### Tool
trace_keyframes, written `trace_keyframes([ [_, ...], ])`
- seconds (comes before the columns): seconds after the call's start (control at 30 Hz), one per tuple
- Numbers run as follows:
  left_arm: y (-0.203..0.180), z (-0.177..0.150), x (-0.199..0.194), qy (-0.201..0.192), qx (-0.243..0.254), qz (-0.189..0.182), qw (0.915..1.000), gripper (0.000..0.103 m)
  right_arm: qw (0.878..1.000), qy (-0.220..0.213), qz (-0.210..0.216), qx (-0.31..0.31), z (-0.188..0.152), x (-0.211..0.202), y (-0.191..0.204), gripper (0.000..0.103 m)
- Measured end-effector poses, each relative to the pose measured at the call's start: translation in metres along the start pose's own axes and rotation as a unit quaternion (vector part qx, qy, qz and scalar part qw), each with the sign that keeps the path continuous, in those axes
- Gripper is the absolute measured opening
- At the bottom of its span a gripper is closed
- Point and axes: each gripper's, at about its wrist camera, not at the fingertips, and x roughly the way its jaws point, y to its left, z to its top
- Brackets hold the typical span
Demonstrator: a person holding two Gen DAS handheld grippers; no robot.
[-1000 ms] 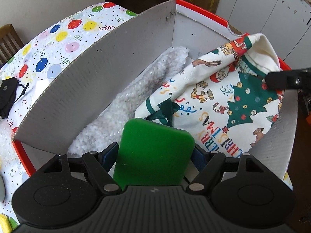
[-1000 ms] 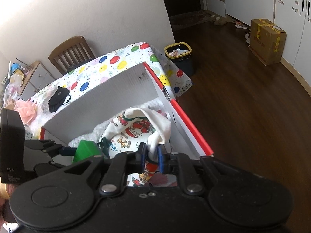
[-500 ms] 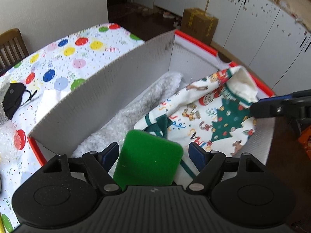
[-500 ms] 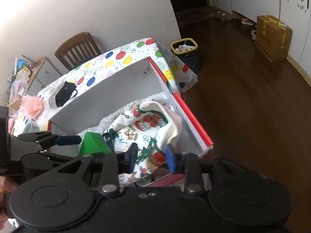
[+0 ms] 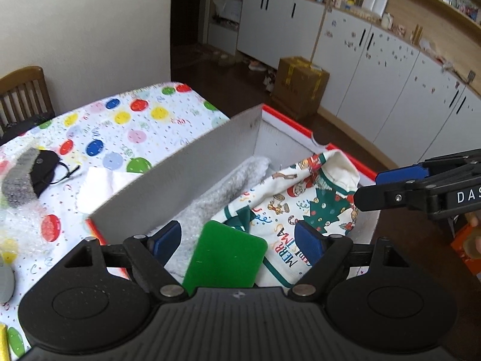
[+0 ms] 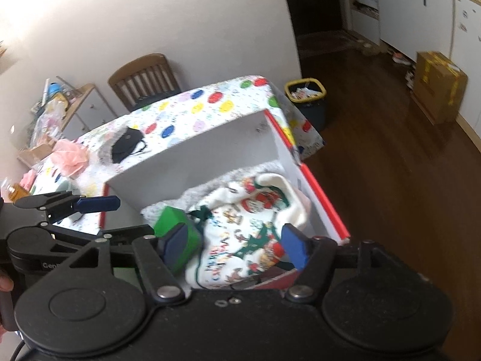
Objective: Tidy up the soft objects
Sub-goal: 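Open both tools to release the sponge and tote bag in the box, then move the left tool over the bubble wrap while the right tool approaches the white tissue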
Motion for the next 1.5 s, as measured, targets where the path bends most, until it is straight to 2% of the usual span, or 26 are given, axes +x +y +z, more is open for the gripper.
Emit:
trace_keyframes([
  [0.33, 0.029, -0.010, -0.047, -0.043, -0.034, -0.003, 0.9985, 0.084, 0.998, -0.017, 0.032, -0.050, 0.018, -0.006, 0.042, 0.085],
  [0.47, 0.046, -0.016, -0.063, -0.057, -0.052, 0.003, 0.9970, 0.089, 0.997, -0.020, 0.044, -0.067, 0.025, -0.001, 0.063, 0.090],
  [0.7, 0.078, -0.025, -0.084, -0.077, -0.081, 0.016, 0.9936, 0.098, 0.994, -0.020, 0.056, -0.095, 0.044, 0.018, 0.102, 0.094],
  [0.87, 0.107, -0.030, -0.094, -0.093, -0.102, 0.031, 0.9900, 0.100, 0.991, -0.017, 0.058, -0.118, 0.059, 0.036, 0.129, 0.095],
  [1.1, 0.161, -0.024, -0.097, -0.096, -0.140, 0.064, 0.9834, 0.100, 0.990, 0.003, 0.054, -0.128, 0.080, 0.079, 0.157, 0.095],
  [1.23, 0.194, -0.012, -0.093, -0.087, -0.148, 0.096, 0.9806, 0.100, 0.989, 0.019, 0.048, -0.138, 0.090, 0.106, 0.172, 0.095],
  [1.5, 0.254, 0.018, -0.066, -0.062, -0.154, 0.124, 0.9782, 0.100, 0.987, 0.054, 0.025, -0.151, 0.107, 0.159, 0.187, 0.095],
])
